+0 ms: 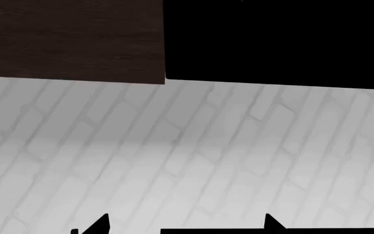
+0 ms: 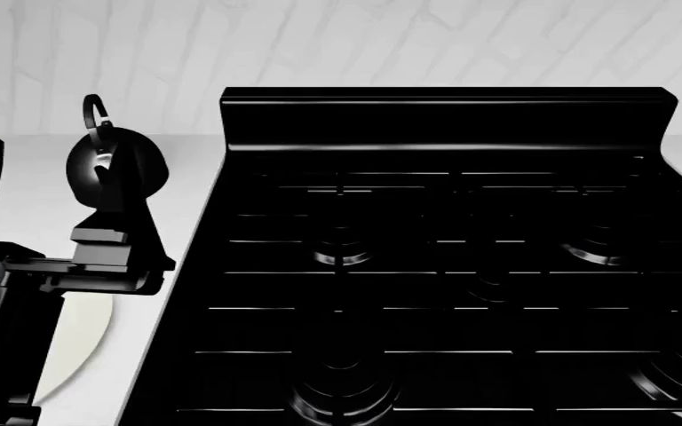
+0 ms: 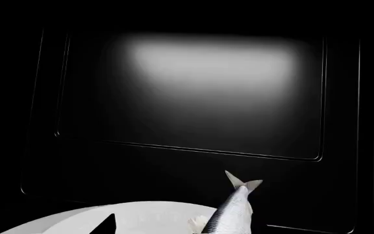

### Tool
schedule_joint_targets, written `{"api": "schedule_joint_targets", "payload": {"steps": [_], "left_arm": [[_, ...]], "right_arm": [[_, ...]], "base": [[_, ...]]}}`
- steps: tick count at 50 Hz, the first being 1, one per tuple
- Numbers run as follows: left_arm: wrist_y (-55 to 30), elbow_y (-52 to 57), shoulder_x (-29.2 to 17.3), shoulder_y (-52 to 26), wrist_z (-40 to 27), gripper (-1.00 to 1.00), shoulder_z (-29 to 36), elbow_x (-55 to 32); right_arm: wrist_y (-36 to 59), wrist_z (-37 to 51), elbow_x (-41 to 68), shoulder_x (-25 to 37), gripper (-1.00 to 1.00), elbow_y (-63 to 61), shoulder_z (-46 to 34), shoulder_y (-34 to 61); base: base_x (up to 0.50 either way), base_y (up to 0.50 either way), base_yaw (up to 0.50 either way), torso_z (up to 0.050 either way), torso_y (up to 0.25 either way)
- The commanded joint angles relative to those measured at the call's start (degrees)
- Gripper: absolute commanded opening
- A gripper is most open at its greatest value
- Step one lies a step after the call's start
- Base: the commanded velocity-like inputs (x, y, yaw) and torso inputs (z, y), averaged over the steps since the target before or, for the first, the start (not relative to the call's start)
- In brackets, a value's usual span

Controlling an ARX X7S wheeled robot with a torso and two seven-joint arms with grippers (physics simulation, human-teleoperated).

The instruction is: Pick the fish from the counter and place it in the microwave.

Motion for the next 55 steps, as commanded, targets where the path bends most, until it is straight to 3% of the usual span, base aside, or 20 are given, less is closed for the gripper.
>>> {"api": "schedule_joint_targets", "payload": {"steps": [1, 22, 39, 49, 51, 55], "left_arm": [[0.6, -0.4, 0.5, 0.7, 0.5, 1.00, 0.2, 0.6], [-0.6, -0.7, 2.0, -1.2, 1.5, 1.00, 1.2, 0.5], [-0.7, -0.4, 1.6, -1.7, 1.7, 1.00, 1.0, -0.1], [-0.6, -0.4, 1.6, -1.3, 1.8, 1.00, 1.1, 0.3], [-0.5, -0.4, 1.6, -1.2, 1.8, 1.00, 1.1, 0.4], [0.2, -0.5, 1.3, -0.4, 2.0, 1.00, 0.9, 0.6]], "right_arm": [[-2.6, -1.3, 0.1, -0.5, 1.00, 0.4, 0.3, 0.7], [7.4, -7.6, -1.9, -2.2, 1.00, -18.1, 1.6, -0.1], [37.3, -7.4, 3.2, -2.1, 1.00, -69.4, 0.2, -17.0], [54.5, -5.7, 7.3, -2.4, 1.00, -95.7, 1.6, -20.9], [54.6, 1.0, 16.4, -0.9, 1.00, -97.9, 2.8, -22.1], [54.6, 32.2, 50.7, 5.6, 1.00, -99.9, 7.7, -22.7]], "base": [[0.00, 0.00, 0.00, 0.000, 0.000], [0.00, 0.00, 0.00, 0.000, 0.000], [0.00, 0.00, 0.00, 0.000, 0.000], [0.00, 0.00, 0.00, 0.000, 0.000], [0.00, 0.00, 0.00, 0.000, 0.000], [0.00, 0.00, 0.00, 0.000, 0.000]]}}
